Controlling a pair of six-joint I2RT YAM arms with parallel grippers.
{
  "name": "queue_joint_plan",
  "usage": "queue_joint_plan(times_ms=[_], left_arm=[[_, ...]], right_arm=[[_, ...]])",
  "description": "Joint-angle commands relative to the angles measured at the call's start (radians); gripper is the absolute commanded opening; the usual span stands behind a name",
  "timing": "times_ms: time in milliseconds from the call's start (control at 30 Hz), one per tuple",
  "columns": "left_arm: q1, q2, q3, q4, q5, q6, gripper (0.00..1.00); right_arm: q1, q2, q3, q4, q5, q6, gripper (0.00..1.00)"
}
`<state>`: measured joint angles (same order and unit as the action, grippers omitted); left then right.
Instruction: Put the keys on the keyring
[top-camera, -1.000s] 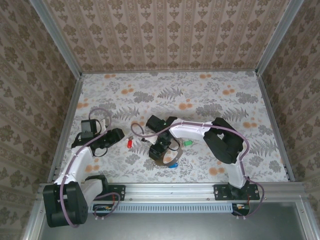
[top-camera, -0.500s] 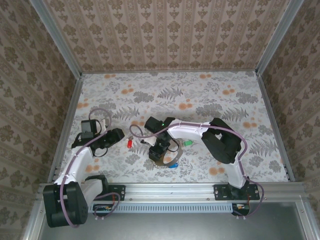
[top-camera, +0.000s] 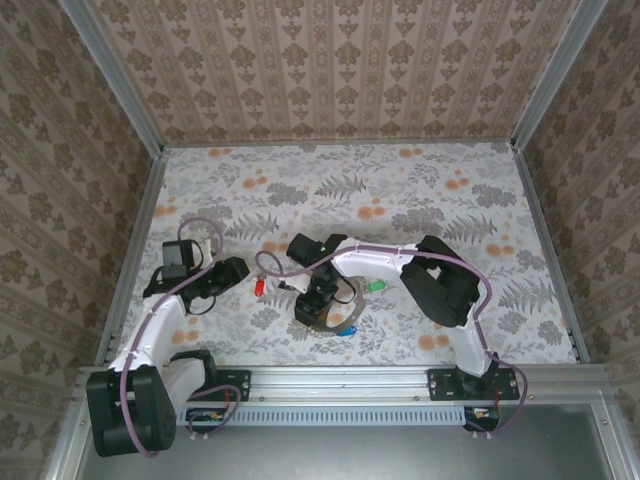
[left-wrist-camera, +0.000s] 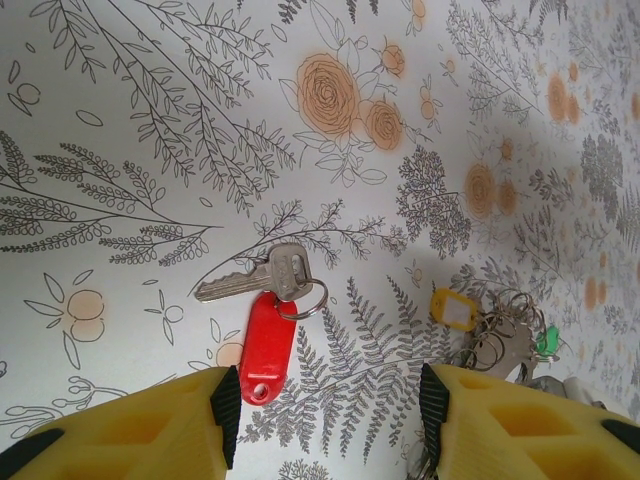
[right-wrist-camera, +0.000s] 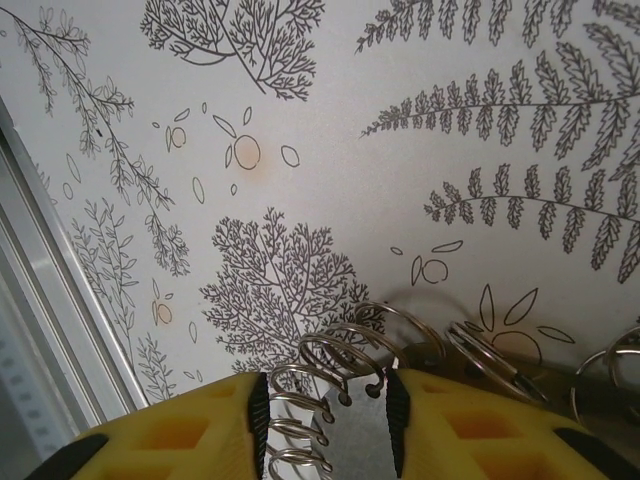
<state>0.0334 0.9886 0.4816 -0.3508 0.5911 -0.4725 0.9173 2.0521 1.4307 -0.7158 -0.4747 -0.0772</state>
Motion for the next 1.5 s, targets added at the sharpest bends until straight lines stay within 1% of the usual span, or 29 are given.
queue_joint_plan(times_ms=[0,67,167,300,567,667,733,800,867,967,1100,1267,1367,1467], left_arm=[[-0.004,-0.017,-0.012,0.005,0.021,-0.008,0.53],[-0.004,-0.018,-0.013,0.001,0.021,-0.007,0.53],[-0.004,-0.03,-0.012,-0.003,0.022,-0.011,0.53],[-0.002,-0.036,-0.02,-0.003,0.015,-0.024,0.53],[-0.003,-0.07,-0.03,-0.011,0.005,-0.043,0.52],[-0.002,-0.068,-0.034,-0.004,0.003,-0.046,0.52],[-0.002,-0.067,-0.036,-0.006,0.002,-0.046,0.52],[-0.003,-0.067,-0.038,-0.01,0.003,-0.048,0.52],[-0.002,-0.069,-0.041,-0.009,0.002,-0.053,0.52],[-0.003,-0.068,-0.047,-0.001,-0.007,-0.059,0.52],[-0.002,-0.067,-0.057,0.011,-0.019,-0.072,0.52],[-0.002,-0.068,-0.066,0.01,-0.025,-0.075,0.51],[-0.002,-0.068,-0.069,0.011,-0.03,-0.077,0.51],[-0.002,-0.069,-0.072,0.013,-0.033,-0.078,0.51]], right_arm=[[0.007,0.023,0.031,-0.027,0.007,-0.074,0.39],[0.01,0.023,0.032,-0.029,-0.016,-0.16,0.38],[0.021,0.016,0.024,-0.044,-0.072,-0.333,0.38],[0.029,0.033,0.026,-0.089,-0.088,-0.511,0.37],[0.031,0.014,-0.061,0.013,-0.054,-0.673,0.33],[0.021,0.024,-0.057,0.013,-0.077,-0.719,0.33],[0.003,0.023,-0.039,-0.005,-0.127,-0.731,0.33],[-0.015,-0.001,-0.046,0.012,-0.162,-0.74,0.33],[-0.023,-0.035,-0.064,0.036,-0.165,-0.755,0.33],[-0.027,-0.078,-0.092,0.081,-0.137,-0.787,0.33],[-0.026,-0.114,-0.121,0.146,-0.066,-0.838,0.34],[-0.021,-0.088,-0.072,0.095,-0.038,-0.896,0.35],[-0.004,-0.057,-0.05,0.072,-0.001,-0.913,0.35],[0.011,-0.039,-0.049,0.085,0.03,-0.912,0.37]])
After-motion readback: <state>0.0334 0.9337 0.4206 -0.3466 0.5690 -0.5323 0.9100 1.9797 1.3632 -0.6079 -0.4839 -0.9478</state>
